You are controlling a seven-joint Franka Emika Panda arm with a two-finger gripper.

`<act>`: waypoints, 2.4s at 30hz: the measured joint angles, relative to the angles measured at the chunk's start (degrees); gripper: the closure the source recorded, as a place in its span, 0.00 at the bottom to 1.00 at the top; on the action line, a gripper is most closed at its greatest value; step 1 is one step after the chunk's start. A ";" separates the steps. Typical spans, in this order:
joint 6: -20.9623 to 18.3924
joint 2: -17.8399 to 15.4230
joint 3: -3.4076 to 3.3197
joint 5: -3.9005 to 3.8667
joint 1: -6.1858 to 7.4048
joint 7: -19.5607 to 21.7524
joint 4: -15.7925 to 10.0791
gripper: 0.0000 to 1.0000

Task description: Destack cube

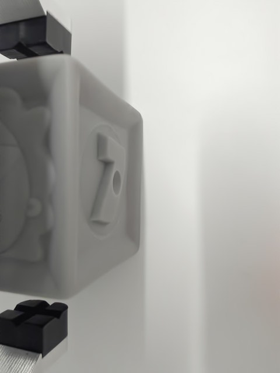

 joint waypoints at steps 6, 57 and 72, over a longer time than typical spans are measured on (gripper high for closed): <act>-0.03 -0.01 0.00 0.00 0.00 0.00 0.00 0.00; -29.22 -32.79 -4.09 -6.75 2.56 4.92 -3.05 0.00; -40.48 -41.21 -3.87 -7.14 2.47 5.30 -0.20 0.00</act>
